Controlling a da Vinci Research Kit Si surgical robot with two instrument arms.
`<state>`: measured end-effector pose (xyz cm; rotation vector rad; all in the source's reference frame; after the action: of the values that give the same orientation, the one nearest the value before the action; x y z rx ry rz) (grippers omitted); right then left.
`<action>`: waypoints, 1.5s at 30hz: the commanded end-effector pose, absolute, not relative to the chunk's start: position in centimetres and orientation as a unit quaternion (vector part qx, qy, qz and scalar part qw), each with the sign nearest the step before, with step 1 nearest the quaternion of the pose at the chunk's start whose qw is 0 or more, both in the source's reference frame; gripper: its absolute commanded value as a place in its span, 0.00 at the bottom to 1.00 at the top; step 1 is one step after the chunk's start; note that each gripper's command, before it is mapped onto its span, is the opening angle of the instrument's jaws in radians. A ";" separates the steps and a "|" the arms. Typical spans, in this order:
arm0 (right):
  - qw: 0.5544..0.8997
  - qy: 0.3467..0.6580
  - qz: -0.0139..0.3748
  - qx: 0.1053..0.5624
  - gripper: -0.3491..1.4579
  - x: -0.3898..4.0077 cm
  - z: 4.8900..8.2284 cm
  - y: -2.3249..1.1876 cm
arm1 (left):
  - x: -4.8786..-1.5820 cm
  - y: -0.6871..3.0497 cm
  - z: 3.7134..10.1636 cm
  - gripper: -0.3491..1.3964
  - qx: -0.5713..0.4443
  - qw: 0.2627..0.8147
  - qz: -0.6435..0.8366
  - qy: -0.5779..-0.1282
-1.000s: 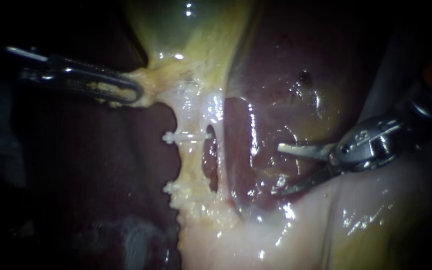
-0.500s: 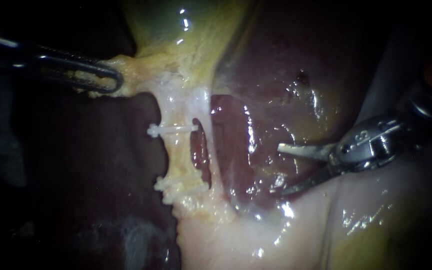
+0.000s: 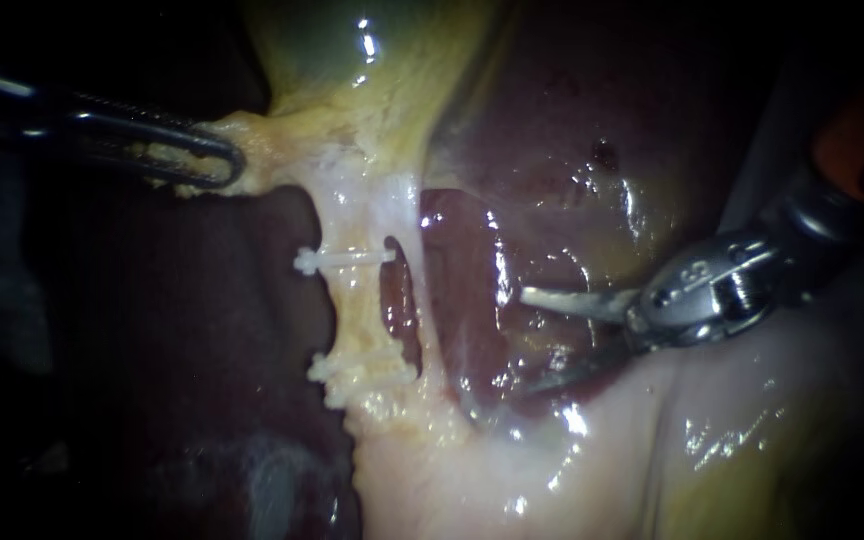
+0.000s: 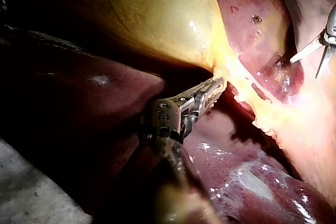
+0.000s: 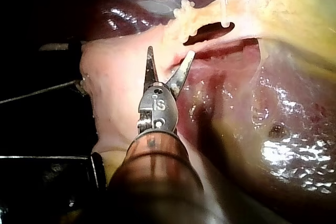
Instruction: Go to the cutting position left tube
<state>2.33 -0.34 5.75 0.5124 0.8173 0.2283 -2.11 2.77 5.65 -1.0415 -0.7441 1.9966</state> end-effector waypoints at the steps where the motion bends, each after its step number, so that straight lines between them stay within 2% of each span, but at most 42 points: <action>1: 0.878 0.390 0.113 0.251 0.98 2.38 5.77 -0.34 | -2.11 2.77 5.64 0.00 -0.407 0.376 0.780 -0.290; 6: 0.871 0.386 0.130 0.275 0.97 2.63 5.87 -0.36 | -2.12 2.76 5.61 0.00 -0.407 0.377 0.780 -0.290; 13: 0.862 0.379 0.148 0.301 0.98 2.90 6.17 -0.41 | -2.12 2.75 5.60 0.00 -0.407 0.377 0.780 -0.290; 29: 0.868 0.352 0.143 0.318 0.98 2.90 6.97 -0.46 | -2.12 2.73 5.58 0.00 -0.407 0.377 0.780 -0.290; 40: 0.867 0.350 0.147 0.322 0.98 2.89 7.11 -0.33 | -2.13 2.73 5.58 0.00 -0.406 0.377 0.780 -0.290; 45: 0.860 0.348 0.152 0.340 0.98 3.00 7.13 -0.32 | -2.13 2.73 5.58 0.00 -0.406 0.377 0.780 -0.290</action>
<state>3.02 -0.32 7.14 0.7198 0.7317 0.3187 -2.13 2.73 5.58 -1.0397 -0.7404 1.9944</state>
